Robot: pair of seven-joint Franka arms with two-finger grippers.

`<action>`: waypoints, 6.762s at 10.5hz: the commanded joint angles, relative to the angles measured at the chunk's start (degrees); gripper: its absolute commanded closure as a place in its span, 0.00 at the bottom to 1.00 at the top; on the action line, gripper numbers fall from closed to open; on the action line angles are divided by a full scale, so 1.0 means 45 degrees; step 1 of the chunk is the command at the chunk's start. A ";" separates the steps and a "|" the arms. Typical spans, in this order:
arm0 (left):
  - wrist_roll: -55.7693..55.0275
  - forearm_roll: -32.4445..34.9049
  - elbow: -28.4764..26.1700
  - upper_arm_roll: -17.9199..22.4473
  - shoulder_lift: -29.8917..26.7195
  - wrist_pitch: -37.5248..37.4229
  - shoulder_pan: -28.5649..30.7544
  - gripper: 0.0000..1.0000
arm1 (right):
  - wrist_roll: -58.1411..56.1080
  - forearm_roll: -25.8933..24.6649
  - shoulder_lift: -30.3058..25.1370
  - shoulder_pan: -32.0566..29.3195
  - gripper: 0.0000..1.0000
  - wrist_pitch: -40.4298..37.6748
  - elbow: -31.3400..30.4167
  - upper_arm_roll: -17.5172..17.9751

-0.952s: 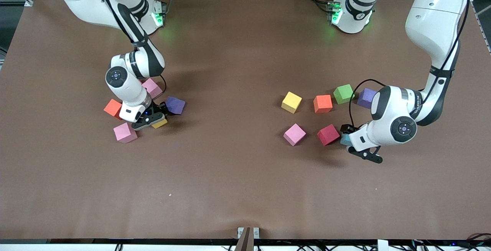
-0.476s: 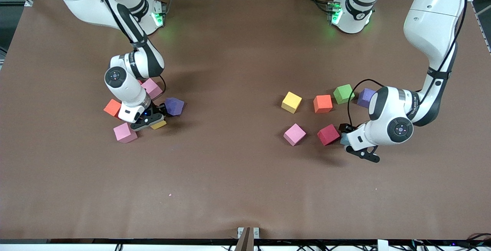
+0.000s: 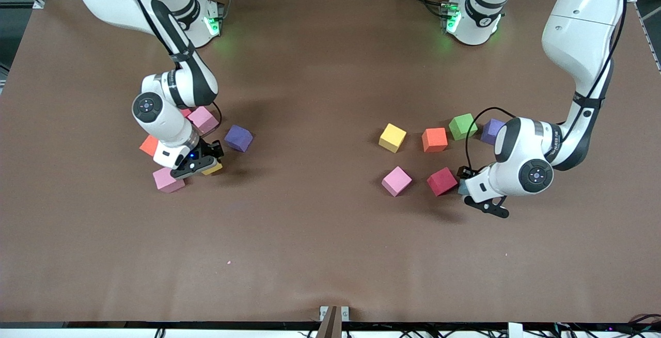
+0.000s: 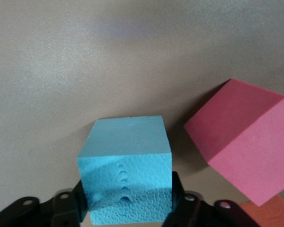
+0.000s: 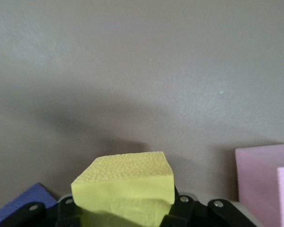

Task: Form number 2 with 11 blocks
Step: 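Carry the cyan cube to the table center with the left gripper, release, then carry the yellow cube toward cyan with the right gripper while left grasps pink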

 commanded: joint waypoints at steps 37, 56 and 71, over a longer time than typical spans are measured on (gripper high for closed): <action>-1.4776 -0.0124 0.2729 -0.2230 0.1517 0.0897 -0.9567 0.00 | -0.2695 0.0521 -0.0284 -0.0603 0.50 -0.4513 0.4231 0.0360; -1.8017 0.0051 0.2378 -0.0101 0.1162 0.1462 -0.4408 0.00 | -0.8287 -0.0319 -0.0672 0.2974 0.54 -0.2208 -0.0221 0.3112; -1.8856 0.0384 0.2065 -0.0101 0.1180 0.1405 -0.4329 0.00 | -0.7288 -0.0319 0.0007 0.2642 0.55 0.2281 -0.2722 0.4540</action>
